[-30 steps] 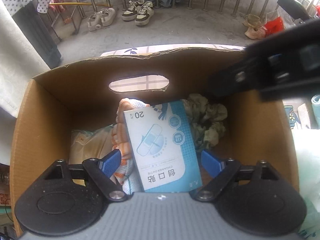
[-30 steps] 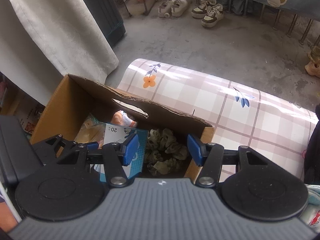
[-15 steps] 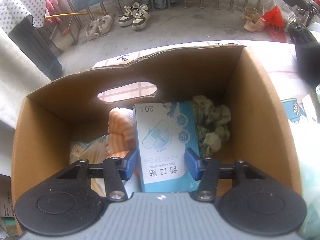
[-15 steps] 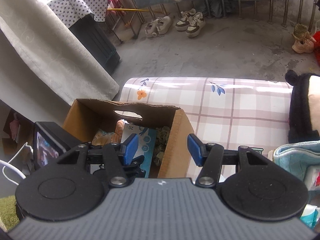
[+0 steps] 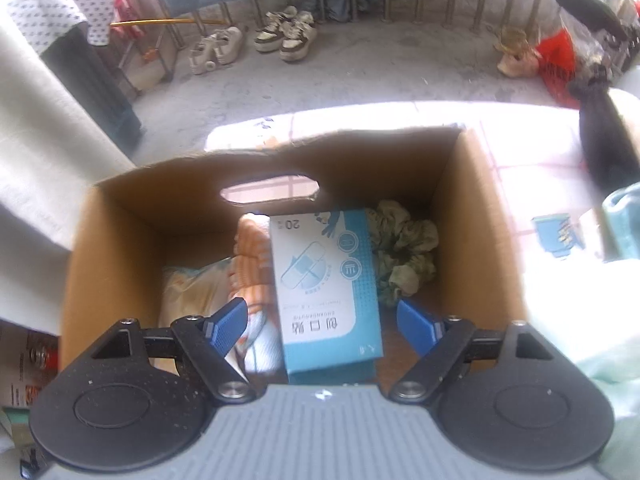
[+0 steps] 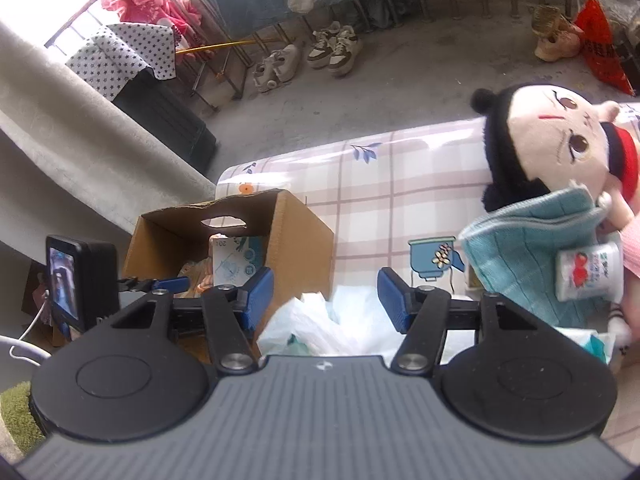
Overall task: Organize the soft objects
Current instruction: 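Lower both items into the box and open both tools, then grasp the pink knitted sponge with the left tool while the right tool grasps the pink bunny plush, then lift the pink sponge and bunny plush and carry both over the cardboard box, then lower the sponge and bunny into the box and open both tools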
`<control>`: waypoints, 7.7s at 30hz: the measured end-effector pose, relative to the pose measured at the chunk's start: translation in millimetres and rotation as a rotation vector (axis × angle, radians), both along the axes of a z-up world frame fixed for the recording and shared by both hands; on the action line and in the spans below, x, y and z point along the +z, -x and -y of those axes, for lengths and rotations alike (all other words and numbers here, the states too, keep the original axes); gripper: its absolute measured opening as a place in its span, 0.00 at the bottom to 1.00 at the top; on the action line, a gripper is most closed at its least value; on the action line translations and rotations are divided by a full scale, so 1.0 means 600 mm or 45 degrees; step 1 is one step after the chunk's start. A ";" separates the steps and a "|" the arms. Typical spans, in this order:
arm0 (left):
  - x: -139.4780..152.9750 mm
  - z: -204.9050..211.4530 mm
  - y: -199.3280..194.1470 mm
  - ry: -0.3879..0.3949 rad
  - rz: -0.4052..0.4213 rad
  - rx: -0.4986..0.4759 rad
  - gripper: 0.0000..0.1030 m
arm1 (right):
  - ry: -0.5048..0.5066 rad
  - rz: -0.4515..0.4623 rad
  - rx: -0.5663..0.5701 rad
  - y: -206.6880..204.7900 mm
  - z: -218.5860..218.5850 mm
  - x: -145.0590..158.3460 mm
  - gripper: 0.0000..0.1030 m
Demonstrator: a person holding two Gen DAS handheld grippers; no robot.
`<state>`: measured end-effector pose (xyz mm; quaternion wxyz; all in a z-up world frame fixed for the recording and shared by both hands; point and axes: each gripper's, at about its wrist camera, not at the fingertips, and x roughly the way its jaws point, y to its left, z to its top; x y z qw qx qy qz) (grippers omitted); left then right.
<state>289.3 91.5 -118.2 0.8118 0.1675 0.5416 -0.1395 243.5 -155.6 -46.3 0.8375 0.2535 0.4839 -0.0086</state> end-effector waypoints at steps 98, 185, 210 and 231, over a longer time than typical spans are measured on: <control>0.105 0.633 0.136 0.467 -0.219 -0.135 0.30 | 0.099 -0.163 0.405 0.125 0.530 -0.106 0.70; 0.020 -0.251 0.061 -0.171 -0.239 0.177 0.63 | -0.112 -0.469 0.846 -0.122 -0.401 -0.161 0.74; 0.068 -0.285 0.073 -0.029 -0.142 0.325 0.72 | 0.028 -0.396 0.854 -0.144 -0.407 -0.178 0.93; 0.102 -0.272 0.079 0.014 -0.087 0.436 0.79 | -0.059 -0.194 0.846 -0.127 -0.349 -0.116 0.78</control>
